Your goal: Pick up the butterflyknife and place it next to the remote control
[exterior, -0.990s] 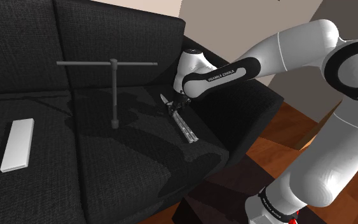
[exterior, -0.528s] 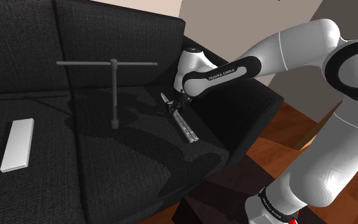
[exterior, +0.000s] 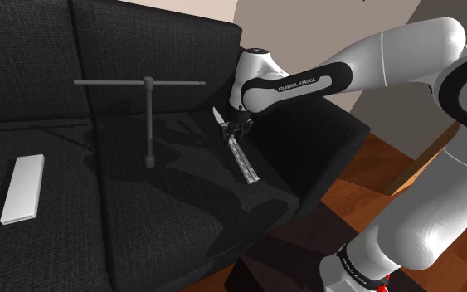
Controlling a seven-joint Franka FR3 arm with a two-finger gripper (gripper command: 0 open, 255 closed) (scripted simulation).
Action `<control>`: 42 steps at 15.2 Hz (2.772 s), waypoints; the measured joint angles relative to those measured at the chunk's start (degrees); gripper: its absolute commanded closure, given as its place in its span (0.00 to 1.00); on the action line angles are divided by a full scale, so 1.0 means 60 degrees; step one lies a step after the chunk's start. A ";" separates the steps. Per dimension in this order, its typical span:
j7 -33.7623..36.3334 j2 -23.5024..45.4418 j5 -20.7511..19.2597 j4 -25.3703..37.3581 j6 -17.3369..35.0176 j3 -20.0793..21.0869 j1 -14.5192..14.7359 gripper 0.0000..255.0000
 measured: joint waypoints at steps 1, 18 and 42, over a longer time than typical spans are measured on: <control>-0.0028 -0.0074 0.0031 0.0067 -0.0139 0.0004 -0.0001 1.00; 0.1363 -0.0299 0.0089 0.1164 -0.1588 0.0768 0.0798 1.00; 0.6632 0.3969 -0.1666 0.7086 -0.4100 0.2359 0.4687 1.00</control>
